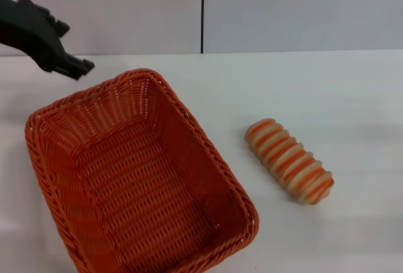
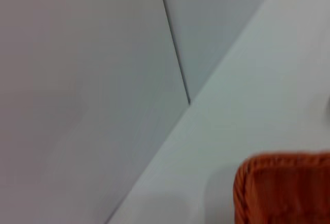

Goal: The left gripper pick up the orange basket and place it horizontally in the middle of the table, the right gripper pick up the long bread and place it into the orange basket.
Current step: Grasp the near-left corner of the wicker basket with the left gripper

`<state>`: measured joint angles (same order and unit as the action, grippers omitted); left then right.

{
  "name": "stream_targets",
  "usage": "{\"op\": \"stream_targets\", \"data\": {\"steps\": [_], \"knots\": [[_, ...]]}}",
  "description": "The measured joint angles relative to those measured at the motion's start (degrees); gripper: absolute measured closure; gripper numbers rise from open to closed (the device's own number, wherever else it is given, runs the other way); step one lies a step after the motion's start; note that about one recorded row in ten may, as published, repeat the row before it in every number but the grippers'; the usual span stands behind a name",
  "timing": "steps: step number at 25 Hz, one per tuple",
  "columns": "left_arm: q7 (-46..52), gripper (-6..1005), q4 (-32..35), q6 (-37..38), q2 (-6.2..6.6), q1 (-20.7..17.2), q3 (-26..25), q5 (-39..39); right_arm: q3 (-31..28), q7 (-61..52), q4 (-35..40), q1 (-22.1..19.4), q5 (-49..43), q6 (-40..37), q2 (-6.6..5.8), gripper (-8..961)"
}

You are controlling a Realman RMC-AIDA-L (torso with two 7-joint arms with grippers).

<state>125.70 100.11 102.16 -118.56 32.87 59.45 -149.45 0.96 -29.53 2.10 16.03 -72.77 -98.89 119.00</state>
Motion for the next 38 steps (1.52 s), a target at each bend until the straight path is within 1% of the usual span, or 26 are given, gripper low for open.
{"op": "stream_targets", "data": {"steps": [1,2,4,5,7,12,16,18,19,22,23,27,33,38], "knots": [[0.4,237,-0.5,-0.5,-0.07,0.2,1.8,-1.5,0.0,0.0,0.0,-0.1,0.0,0.1,0.0,270],[1.5,238,-1.6,-2.2,-0.15,0.4,6.0,-4.1,0.0,0.0,0.0,-0.1,0.0,0.1,0.0,270],[2.0,238,-2.1,-3.4,-0.17,0.5,8.0,-5.0,0.0,0.0,0.2,-0.3,0.0,0.2,0.0,270],[2.6,238,-3.4,-4.3,-0.22,0.7,9.7,-5.9,0.0,0.0,0.2,-0.3,0.0,0.2,0.0,270],[2.8,238,-4.4,-4.5,-0.24,0.8,10.3,-6.4,0.0,0.0,0.3,-0.3,-0.1,0.4,0.0,270],[3.7,239,-9.0,-6.4,-0.27,1.2,14.3,-9.3,0.0,0.0,0.3,-0.3,-0.2,1.1,0.0,269],[4.1,239,-12.4,-8.9,-0.35,1.5,16.1,-9.8,0.3,0.0,0.3,0.1,-0.2,1.5,-0.05,269],[4.4,239,-15.0,-11.3,-0.36,1.7,18.0,-10.0,0.4,0.0,0.3,0.3,-0.3,1.8,-0.07,269],[4.4,240,-15.0,-11.3,-0.36,1.7,18.0,-10.0,0.4,0.0,0.3,0.3,-0.3,1.8,-0.07,269],[4.4,240,-18.2,-13.1,-0.36,2.3,19.1,-10.4,0.4,0.0,0.4,0.5,-0.3,2.5,-0.09,270],[4.4,240,-20.4,-13.7,-0.36,3.1,19.3,-10.7,0.4,0.0,0.4,0.5,-0.3,2.9,-0.09,270],[4.4,241,-23.0,-14.5,-0.36,4.3,19.3,-11.8,0.4,0.0,0.4,0.6,-0.3,3.3,-0.11,270],[4.1,241,-26.2,-15.4,-0.33,6.2,19.1,-12.5,0.4,0.1,0.5,0.7,-0.3,4.3,-0.17,269],[3.9,242,-27.1,-15.9,-0.21,6.7,18.8,-12.7,0.3,0.1,0.5,0.4,-0.3,4.7,-0.18,270]]}}
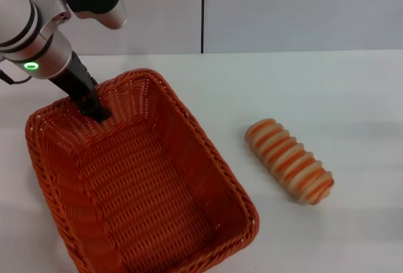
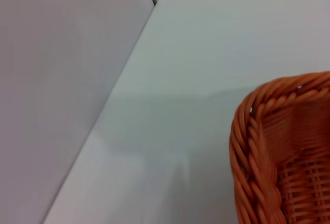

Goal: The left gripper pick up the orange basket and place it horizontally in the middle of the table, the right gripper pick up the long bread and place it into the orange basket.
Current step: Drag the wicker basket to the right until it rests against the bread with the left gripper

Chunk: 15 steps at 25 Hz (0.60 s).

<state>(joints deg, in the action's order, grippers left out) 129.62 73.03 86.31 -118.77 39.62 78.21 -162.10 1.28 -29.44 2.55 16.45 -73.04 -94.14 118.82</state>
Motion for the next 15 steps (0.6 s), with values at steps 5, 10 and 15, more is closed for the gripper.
{"op": "stream_targets", "data": {"steps": [5,10,15], "knots": [[-0.3,396,0.6,-1.4,0.03,-0.2,1.1,-1.0,0.0,0.0,0.0,-0.3,0.0,1.0,0.07,271],[-0.2,600,-0.4,-1.9,-0.09,0.3,1.3,-1.6,-0.1,0.0,-0.2,-0.5,0.0,0.7,0.16,271],[1.9,718,0.3,-2.5,-0.21,0.7,1.4,-0.7,-0.4,0.0,-0.3,-0.2,0.4,0.7,0.17,271]]}}
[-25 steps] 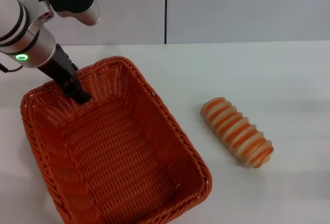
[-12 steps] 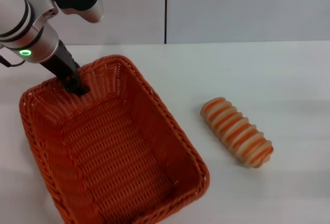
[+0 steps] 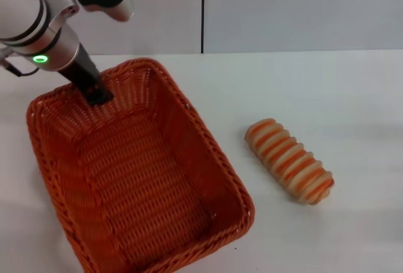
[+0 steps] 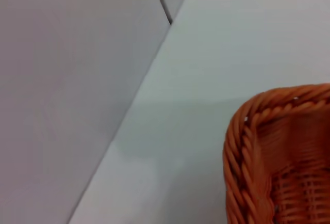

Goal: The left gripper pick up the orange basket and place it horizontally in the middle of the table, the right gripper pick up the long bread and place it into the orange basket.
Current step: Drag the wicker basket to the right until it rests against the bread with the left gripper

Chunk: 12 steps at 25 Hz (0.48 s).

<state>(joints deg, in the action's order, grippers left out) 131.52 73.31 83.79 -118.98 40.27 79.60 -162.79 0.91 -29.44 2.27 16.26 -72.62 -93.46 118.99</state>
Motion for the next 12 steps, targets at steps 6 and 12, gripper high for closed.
{"op": "stream_targets", "data": {"steps": [6,12], "knots": [[7.9,717,0.5,-1.6,-0.13,1.1,0.0,2.6,0.0,-0.4,0.3,0.8,0.0,0.1,-0.2,270],[19.3,722,0.5,-2.8,-0.1,1.3,-0.3,2.7,0.6,-0.5,0.3,2.5,-0.4,1.0,-0.52,270]]}}
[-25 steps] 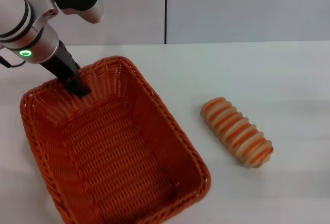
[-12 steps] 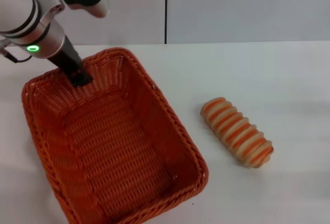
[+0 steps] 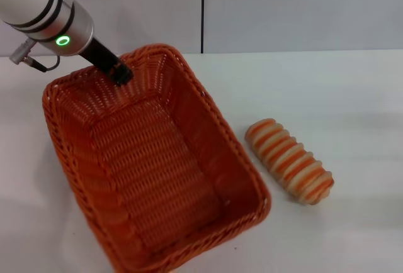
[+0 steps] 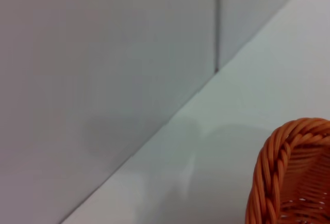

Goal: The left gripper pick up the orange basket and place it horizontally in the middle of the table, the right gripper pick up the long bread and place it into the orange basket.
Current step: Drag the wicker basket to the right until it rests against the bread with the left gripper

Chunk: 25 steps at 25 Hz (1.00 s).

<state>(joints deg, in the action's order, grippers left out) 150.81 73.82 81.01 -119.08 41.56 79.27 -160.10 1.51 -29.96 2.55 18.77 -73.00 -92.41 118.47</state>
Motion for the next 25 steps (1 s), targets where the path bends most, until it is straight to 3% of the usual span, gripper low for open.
{"op": "stream_targets", "data": {"steps": [11,13,25], "knots": [[12.0,753,5.8,0.1,0.64,-4.9,-0.5,-3.7,2.0,-0.1,-0.4,1.3,-0.1,0.7,-1.36,269],[13.7,764,9.8,0.9,0.7,-7.5,-0.9,-4.7,2.2,-0.2,-0.4,1.3,-0.1,0.5,-1.43,269],[14.1,816,15.4,8.0,0.42,-12.5,-3.4,-5.0,2.3,-0.6,-0.4,1.4,-0.1,-0.3,-1.25,271]]}}
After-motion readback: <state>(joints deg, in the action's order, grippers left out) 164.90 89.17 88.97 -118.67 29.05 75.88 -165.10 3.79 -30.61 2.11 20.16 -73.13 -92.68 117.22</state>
